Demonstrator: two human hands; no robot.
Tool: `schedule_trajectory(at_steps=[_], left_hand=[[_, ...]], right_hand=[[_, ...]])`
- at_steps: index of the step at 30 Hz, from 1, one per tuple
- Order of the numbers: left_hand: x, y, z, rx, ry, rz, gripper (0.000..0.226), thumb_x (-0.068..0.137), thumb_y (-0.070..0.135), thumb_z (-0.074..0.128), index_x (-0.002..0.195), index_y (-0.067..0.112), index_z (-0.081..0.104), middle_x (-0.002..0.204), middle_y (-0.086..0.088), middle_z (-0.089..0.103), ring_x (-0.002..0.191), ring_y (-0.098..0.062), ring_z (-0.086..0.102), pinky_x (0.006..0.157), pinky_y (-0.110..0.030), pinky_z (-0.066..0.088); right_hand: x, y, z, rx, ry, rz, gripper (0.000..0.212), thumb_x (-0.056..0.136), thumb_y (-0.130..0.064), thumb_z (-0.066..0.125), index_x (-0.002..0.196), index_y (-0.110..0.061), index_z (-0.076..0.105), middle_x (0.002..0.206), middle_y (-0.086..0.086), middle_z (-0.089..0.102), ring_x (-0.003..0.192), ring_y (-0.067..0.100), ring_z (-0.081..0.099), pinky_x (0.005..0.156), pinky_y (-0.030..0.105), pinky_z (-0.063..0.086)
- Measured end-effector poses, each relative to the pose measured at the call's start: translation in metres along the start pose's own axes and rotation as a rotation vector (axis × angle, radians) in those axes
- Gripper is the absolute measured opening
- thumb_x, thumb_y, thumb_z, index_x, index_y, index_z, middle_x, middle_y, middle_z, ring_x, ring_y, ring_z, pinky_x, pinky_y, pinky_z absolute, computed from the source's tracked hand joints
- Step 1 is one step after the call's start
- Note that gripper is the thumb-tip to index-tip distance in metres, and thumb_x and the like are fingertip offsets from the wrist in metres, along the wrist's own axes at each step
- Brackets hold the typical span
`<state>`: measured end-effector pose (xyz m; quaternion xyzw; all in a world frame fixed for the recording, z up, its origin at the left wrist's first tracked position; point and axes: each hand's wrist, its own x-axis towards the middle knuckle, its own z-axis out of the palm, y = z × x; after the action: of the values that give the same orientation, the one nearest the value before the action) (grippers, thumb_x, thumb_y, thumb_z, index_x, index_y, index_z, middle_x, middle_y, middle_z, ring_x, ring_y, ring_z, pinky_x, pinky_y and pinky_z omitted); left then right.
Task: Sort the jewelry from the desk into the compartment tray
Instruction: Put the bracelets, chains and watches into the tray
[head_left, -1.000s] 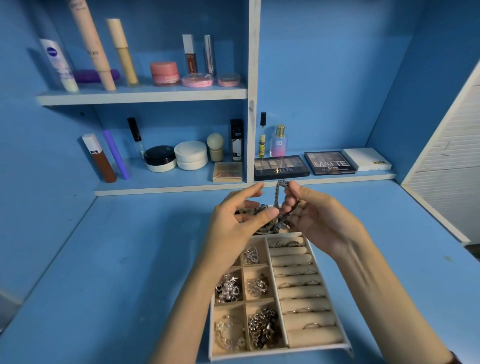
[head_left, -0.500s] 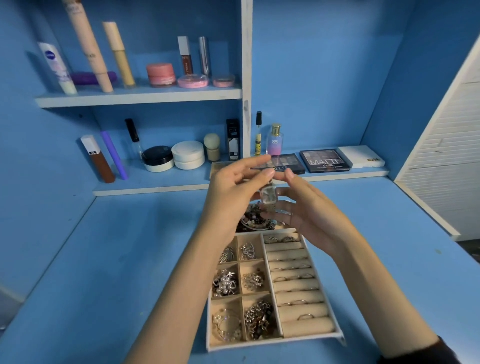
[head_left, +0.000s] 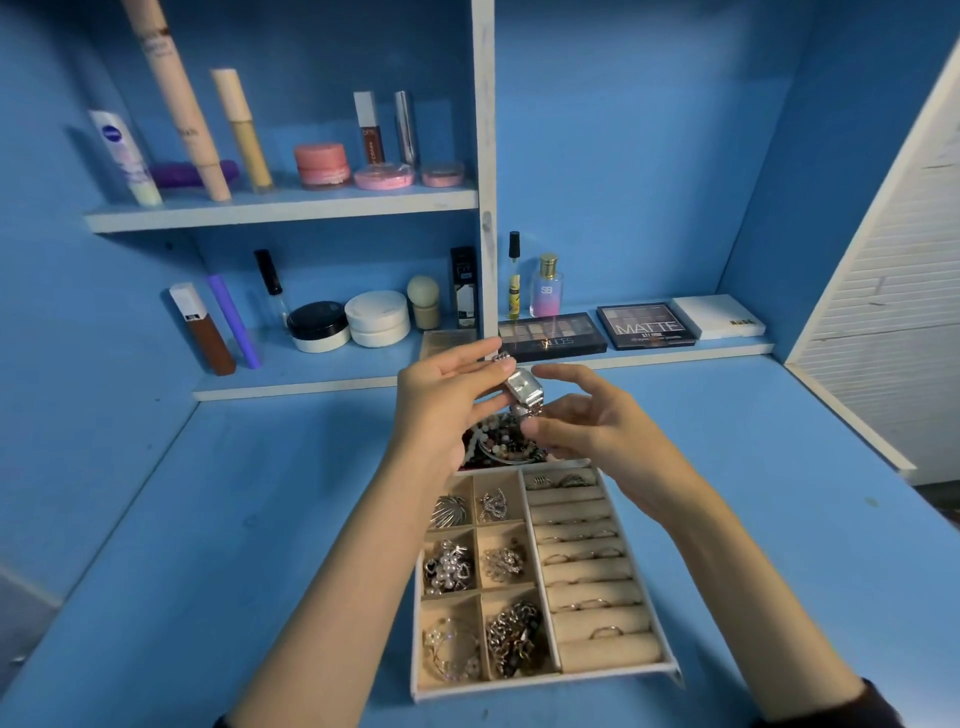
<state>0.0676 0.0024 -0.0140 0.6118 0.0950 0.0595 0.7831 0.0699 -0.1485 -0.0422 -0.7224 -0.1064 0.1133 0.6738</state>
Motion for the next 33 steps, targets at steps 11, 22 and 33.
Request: schedule_trajectory(at_steps=[11,22,33], left_hand=[[0.006,-0.023,-0.019,0.648,0.089,0.093,0.021,0.074,0.019,0.076,0.094,0.014,0.072,0.079,0.0,0.069,0.054,-0.006,0.056,0.049,-0.007,0.045],[0.011,-0.028,-0.02,1.141,0.078,0.238,0.017,0.077,0.033,0.071,0.091,0.025,0.072,0.077,0.006,0.058,0.088,-0.017,0.057,0.065,-0.026,0.041],[0.052,-0.023,-0.044,1.171,-0.211,0.139,0.021,0.092,0.02,0.053,0.104,0.014,0.069,0.112,-0.002,0.067,0.1,-0.012,0.057,0.083,-0.024,0.041]], right_hand=[[0.002,0.009,-0.006,-0.331,0.111,0.02,0.014,0.078,-0.001,0.069,0.083,-0.015,0.068,0.066,0.003,0.064,0.05,0.008,0.051,0.058,0.024,0.043],[0.005,0.017,-0.003,-0.861,0.195,-0.148,0.011,0.081,-0.016,0.066,0.087,-0.022,0.071,0.077,-0.003,0.061,0.077,0.016,0.056,0.064,0.024,0.043],[-0.017,0.016,-0.025,-0.766,0.209,0.027,0.023,0.089,-0.033,0.059,0.109,-0.022,0.058,0.082,0.004,0.063,0.07,0.015,0.055,0.059,0.028,0.041]])
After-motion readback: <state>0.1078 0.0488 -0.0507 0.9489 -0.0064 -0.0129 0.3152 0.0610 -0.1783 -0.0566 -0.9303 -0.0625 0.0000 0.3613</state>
